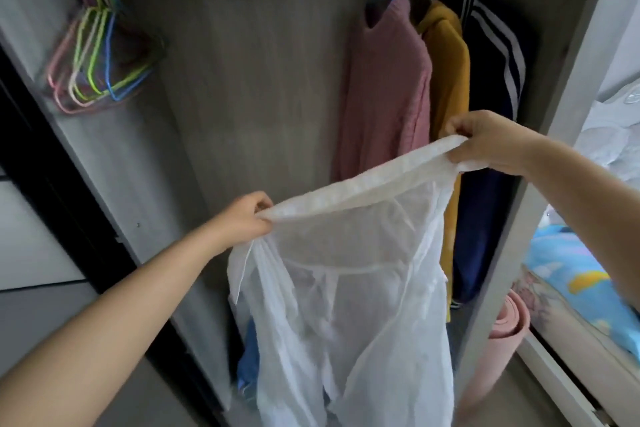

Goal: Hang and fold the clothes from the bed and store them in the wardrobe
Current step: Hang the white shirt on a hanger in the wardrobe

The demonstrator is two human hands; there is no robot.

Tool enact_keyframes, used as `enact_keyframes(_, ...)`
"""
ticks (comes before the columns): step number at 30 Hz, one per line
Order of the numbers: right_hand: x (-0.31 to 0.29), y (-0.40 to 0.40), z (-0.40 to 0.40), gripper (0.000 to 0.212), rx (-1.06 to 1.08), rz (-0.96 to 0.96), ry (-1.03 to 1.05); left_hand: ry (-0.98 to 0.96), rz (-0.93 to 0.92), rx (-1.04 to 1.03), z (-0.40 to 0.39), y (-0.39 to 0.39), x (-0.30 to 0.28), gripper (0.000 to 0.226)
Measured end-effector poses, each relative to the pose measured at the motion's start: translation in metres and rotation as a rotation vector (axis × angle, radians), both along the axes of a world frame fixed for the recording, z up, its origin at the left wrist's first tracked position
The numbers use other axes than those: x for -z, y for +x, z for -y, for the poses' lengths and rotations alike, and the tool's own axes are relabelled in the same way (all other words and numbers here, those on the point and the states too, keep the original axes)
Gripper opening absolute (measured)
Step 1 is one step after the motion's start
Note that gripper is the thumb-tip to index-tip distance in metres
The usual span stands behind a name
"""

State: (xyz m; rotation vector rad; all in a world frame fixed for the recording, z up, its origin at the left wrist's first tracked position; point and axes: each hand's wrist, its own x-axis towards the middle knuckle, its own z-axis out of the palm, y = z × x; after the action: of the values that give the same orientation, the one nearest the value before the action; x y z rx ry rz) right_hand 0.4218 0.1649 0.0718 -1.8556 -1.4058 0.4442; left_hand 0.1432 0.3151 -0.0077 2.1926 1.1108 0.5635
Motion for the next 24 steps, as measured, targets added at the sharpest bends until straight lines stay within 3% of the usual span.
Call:
enact_keyframes(2,0.005,0.003,-0.004,0.034,-0.021,0.001,-0.012,-0.067,0.076,0.022,-0.001,-0.010,-0.002,0.022)
enact_keyframes(4,0.010,0.004,-0.008,0.042,-0.029,-0.080,0.000,-0.260,0.096,0.140,0.003,-0.023,-0.008,0.026)
enact_keyframes(7,0.015,0.001,-0.012,0.057,-0.056,-0.366,0.011,-0.527,0.152,0.257,0.004,-0.042,-0.010,0.054)
enact_keyframes(9,0.020,0.004,-0.015,0.051,-0.075,-0.578,-0.006,-0.609,0.304,0.217,0.001,-0.050,-0.012,0.063)
enact_keyframes(12,0.026,0.001,-0.018,0.012,-0.093,-0.734,-0.138,-0.600,0.393,0.156,0.001,-0.056,-0.014,0.065)
enact_keyframes(14,0.035,0.004,-0.019,0.043,-0.093,-0.764,-0.257,-0.611,0.411,0.163,0.004,-0.058,-0.013,0.056)
enact_keyframes(16,0.046,0.006,-0.022,0.058,-0.129,-0.745,-0.318,-0.603,0.446,0.146,0.007,-0.062,-0.012,0.050)
enact_keyframes(21,0.058,0.002,-0.020,0.037,-0.188,-0.723,-0.245,-0.607,0.523,0.035,0.016,-0.082,-0.015,0.037)
enact_keyframes(24,0.061,0.000,-0.022,0.051,-0.181,-0.701,-0.101,-0.501,0.406,-0.075,0.020,-0.084,-0.016,0.061)
